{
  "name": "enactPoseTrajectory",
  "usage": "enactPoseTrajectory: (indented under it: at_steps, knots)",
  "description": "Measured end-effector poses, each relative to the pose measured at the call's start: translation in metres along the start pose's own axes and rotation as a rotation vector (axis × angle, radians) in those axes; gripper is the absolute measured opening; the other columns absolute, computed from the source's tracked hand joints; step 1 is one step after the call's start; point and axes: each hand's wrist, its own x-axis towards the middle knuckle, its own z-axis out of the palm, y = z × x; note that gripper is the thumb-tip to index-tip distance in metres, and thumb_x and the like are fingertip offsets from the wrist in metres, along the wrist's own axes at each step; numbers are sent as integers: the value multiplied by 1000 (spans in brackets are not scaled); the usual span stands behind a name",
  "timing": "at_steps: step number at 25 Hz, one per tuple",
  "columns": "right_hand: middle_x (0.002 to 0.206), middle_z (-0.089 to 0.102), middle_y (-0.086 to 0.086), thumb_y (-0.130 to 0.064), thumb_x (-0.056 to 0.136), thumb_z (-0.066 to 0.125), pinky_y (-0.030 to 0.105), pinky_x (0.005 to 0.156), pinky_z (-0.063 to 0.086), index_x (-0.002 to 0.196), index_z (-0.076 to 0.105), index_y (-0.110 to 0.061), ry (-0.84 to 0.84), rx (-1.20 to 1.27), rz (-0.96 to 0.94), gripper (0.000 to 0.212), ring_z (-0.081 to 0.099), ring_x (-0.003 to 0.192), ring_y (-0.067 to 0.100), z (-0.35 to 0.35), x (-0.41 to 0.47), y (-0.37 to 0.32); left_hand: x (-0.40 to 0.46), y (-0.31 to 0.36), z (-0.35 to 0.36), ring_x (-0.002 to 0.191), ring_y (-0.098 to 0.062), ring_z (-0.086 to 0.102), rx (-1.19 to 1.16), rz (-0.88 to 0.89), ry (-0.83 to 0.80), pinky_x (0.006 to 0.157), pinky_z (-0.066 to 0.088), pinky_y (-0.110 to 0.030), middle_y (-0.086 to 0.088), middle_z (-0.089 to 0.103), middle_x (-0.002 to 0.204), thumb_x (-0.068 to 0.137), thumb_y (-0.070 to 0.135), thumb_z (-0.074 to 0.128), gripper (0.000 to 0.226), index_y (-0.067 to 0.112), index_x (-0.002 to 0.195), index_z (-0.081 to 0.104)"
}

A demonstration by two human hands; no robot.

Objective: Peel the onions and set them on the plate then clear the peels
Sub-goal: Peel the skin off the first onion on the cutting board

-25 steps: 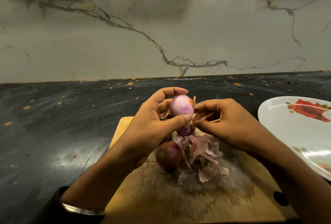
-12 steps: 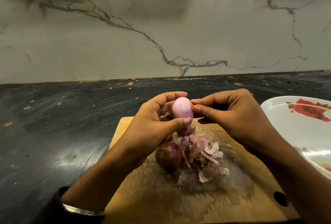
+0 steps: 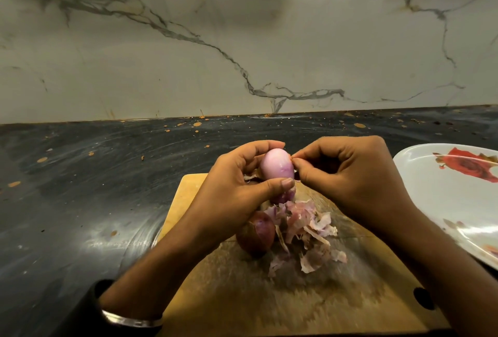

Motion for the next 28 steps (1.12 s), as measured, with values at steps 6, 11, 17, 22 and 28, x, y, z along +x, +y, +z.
enactPoseTrajectory:
  at_steps: [6, 11, 17, 22, 28]
  knots:
    - [71, 70, -8, -9, 82, 77, 19, 58, 51, 82, 77, -14, 93, -163, -78, 6, 63, 62, 7, 10, -3, 0, 1, -4, 3, 107, -15, 68, 65, 27, 50, 83, 60, -32, 3, 69, 117, 72, 9, 83, 56, 22, 122, 63]
    - [65, 70, -7, -9, 84, 75, 16, 57, 51, 79, 76, -18, 139, 85, 171, 10, 65, 60, 8, 15, -3, 0, 1, -1, 3, 106, -11, 67, 7, 28, 56, 76, 59, -24, 3, 64, 121, 73, -4, 81, 55, 21, 119, 64]
    - [70, 74, 5, -7, 87, 72, 26, 61, 60, 83, 73, -10, 95, 317, 428, 5, 74, 64, 15, 9, 2, 3, 0, 3, 2, 99, -16, 72, -126, -3, -9, 77, 59, -24, -2, 67, 120, 74, -13, 75, 55, 16, 120, 62]
    - [71, 75, 10, -1, 86, 69, 43, 70, 63, 87, 66, -10, -188, 285, 585, 10, 76, 68, 22, 6, 3, 4, 2, 2, 0, 106, -17, 69, -170, -5, 9, 80, 58, -25, 1, 69, 119, 72, -11, 76, 56, 19, 118, 64]
    - [60, 64, -8, -14, 95, 54, 20, 55, 48, 78, 70, -18, -214, 149, 454, 24, 62, 54, 5, 4, 4, 0, 3, -1, -2, 106, -18, 70, -165, -46, 27, 80, 58, -26, 2, 71, 116, 75, -5, 77, 55, 24, 120, 64]
